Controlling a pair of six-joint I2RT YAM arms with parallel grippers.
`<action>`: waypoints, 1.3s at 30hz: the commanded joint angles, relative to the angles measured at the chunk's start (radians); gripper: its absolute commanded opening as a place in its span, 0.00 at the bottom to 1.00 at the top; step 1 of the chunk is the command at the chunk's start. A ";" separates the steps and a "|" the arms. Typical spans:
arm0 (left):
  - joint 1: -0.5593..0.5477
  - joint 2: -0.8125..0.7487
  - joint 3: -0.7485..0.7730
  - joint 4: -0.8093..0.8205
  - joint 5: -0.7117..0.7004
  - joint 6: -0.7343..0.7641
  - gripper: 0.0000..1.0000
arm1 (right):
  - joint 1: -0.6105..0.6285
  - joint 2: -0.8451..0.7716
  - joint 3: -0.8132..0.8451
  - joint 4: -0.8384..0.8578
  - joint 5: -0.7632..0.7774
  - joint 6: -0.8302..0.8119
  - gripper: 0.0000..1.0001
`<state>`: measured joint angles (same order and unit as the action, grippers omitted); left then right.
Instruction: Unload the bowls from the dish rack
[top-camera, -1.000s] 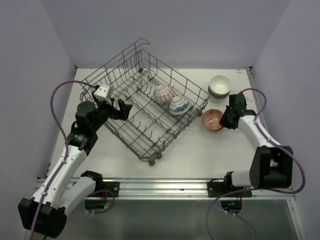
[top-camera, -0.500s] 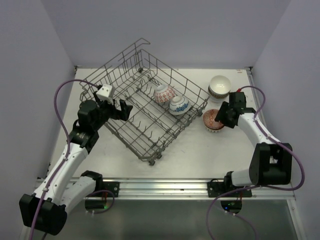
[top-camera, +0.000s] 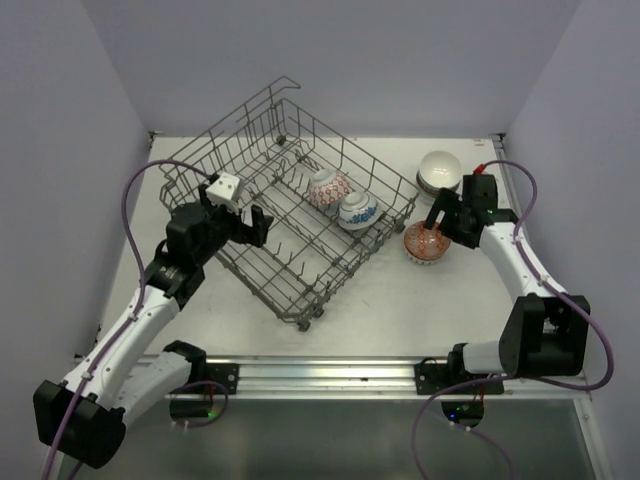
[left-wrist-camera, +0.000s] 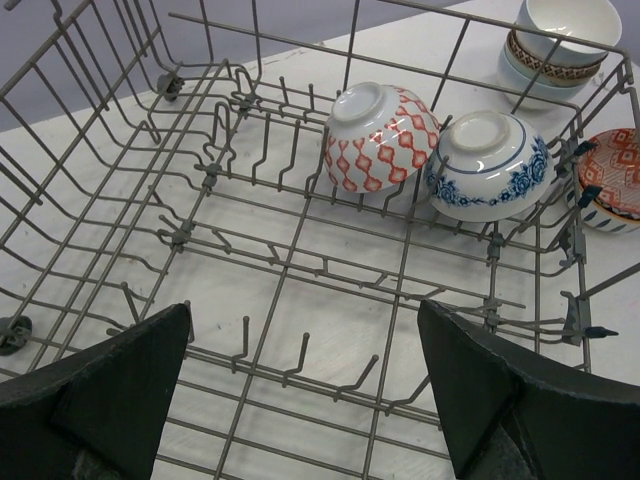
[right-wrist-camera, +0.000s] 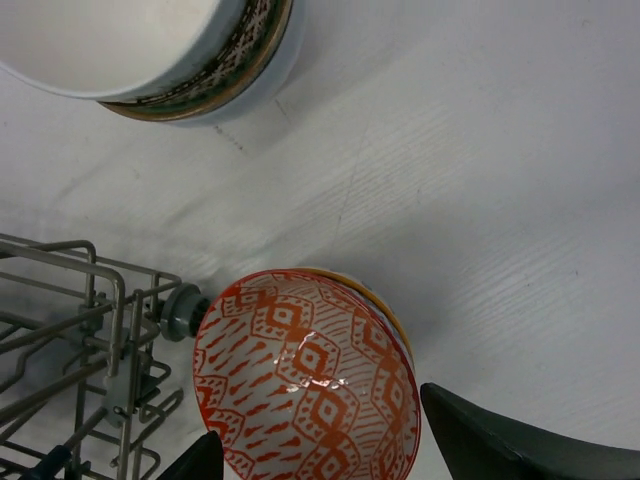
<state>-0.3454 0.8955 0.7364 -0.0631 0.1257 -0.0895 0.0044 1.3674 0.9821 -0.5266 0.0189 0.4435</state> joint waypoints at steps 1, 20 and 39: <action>-0.029 0.008 -0.009 0.009 -0.054 0.039 1.00 | 0.000 -0.025 0.049 -0.024 -0.016 -0.020 0.86; -0.053 -0.006 -0.049 0.097 0.012 0.040 1.00 | -0.001 -0.140 0.024 -0.061 0.027 -0.022 0.89; -0.064 0.161 0.104 0.092 0.014 0.027 1.00 | 0.000 -0.264 -0.072 0.002 0.089 0.023 0.93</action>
<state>-0.4023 1.0012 0.7368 -0.0246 0.1268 -0.0601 0.0044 1.1244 0.9176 -0.5636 0.0875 0.4492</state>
